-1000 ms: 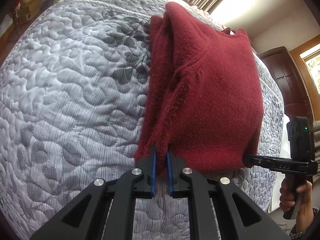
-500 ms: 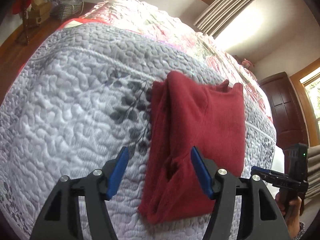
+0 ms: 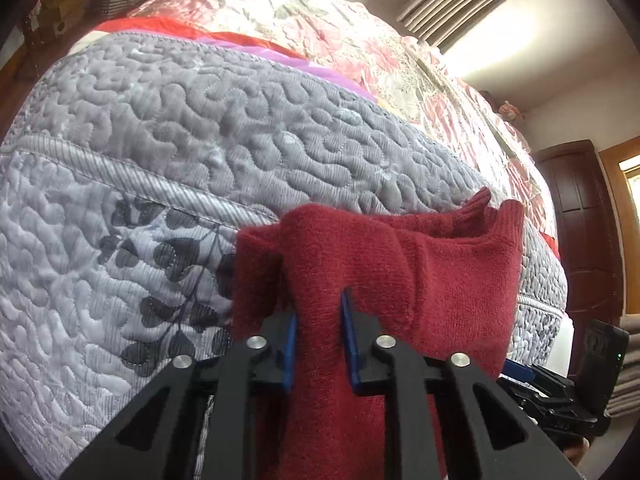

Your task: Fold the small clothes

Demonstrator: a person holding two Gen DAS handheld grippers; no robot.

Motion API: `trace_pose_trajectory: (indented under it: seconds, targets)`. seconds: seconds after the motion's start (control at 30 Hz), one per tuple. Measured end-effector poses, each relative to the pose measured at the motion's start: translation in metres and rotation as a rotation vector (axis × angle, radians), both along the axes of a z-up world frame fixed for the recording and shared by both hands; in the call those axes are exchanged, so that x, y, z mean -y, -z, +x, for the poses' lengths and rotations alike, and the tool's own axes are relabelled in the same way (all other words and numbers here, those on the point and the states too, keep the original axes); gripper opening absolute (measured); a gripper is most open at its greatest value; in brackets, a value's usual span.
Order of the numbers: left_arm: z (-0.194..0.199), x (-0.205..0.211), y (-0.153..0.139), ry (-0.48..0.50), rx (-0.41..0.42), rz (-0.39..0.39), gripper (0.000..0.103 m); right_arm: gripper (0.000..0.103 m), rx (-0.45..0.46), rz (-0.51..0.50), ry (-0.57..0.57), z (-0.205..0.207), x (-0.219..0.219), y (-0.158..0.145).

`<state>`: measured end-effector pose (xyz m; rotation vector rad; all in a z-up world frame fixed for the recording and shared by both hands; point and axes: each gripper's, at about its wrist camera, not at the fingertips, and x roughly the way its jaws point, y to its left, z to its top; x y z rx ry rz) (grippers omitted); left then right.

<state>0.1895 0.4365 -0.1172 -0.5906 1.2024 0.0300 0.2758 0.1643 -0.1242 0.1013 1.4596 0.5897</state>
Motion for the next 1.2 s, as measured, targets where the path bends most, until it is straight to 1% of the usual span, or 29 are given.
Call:
trace_pose_trajectory:
  seconds: [0.07,0.13,0.2,0.27,0.33,0.37,0.4,0.43,0.47,0.5,0.6,0.67,0.7,0.77,0.83,0.9,1.0,1.1,1.2]
  targets:
    - [-0.009,-0.002,-0.009,-0.012,0.036,0.02,0.012,0.065,0.009,0.015,-0.005,0.003,0.0,-0.002]
    - [-0.02,-0.013,-0.013,-0.046,0.059,0.006,0.01,0.065,0.024,0.025,-0.015,0.005,0.001,-0.006]
    - [-0.026,-0.022,-0.004,-0.072,0.038,0.022,0.01,0.065,0.033,0.032,-0.028,0.009,-0.002,-0.006]
    - [-0.027,-0.024,0.01,-0.075,-0.002,0.001,0.011,0.065,0.025,0.039,-0.041,0.013,-0.011,-0.003]
    - [-0.028,-0.024,0.008,-0.086,0.008,-0.009,0.014,0.065,0.021,0.036,-0.04,0.014,-0.014,-0.001]
    - [-0.029,-0.024,0.003,-0.088,0.016,-0.018,0.019,0.065,0.018,0.045,-0.038,0.015,-0.014,-0.002]
    - [-0.031,-0.024,-0.001,-0.087,0.016,-0.017,0.034,0.065,0.016,0.056,-0.036,0.015,-0.015,-0.003]
    - [-0.034,-0.024,-0.006,-0.079,0.015,-0.017,0.044,0.066,0.013,0.066,-0.035,0.014,-0.014,-0.006]
    - [-0.037,-0.023,-0.011,-0.064,0.028,-0.023,0.06,0.068,0.011,0.075,-0.037,0.014,-0.014,-0.008]
    - [-0.041,-0.023,-0.016,-0.041,0.046,-0.028,0.067,0.07,0.013,0.084,-0.041,0.013,-0.012,-0.011]
    - [-0.05,-0.019,-0.021,0.028,0.048,-0.054,0.077,0.073,0.029,0.085,-0.053,0.008,-0.006,-0.018]
    - [-0.056,-0.016,-0.018,0.05,0.039,-0.072,0.077,0.075,0.027,0.093,-0.063,0.003,-0.001,-0.02]
    - [-0.059,-0.014,-0.014,0.07,0.033,-0.098,0.077,0.077,0.025,0.096,-0.071,0.001,-0.002,-0.02]
    - [-0.061,-0.006,-0.007,0.102,0.022,-0.12,0.077,0.079,0.026,0.088,-0.09,-0.003,-0.008,-0.018]
    - [-0.062,0.001,-0.001,0.125,0.022,-0.139,0.078,0.079,0.024,0.069,-0.104,-0.004,-0.013,-0.012]
    - [-0.059,0.006,0.008,0.139,0.005,-0.155,0.078,0.079,0.011,0.063,-0.11,-0.004,-0.016,-0.006]
    - [-0.052,0.009,0.02,0.148,-0.02,-0.146,0.078,0.079,0.005,0.058,-0.121,-0.004,-0.021,0.0]
    - [-0.047,0.009,0.029,0.151,-0.034,-0.165,0.078,0.079,0.001,0.041,-0.128,-0.003,-0.025,0.007]
    - [-0.044,0.011,0.033,0.161,-0.04,-0.162,0.079,0.079,-0.017,0.054,-0.122,-0.002,-0.029,0.014]
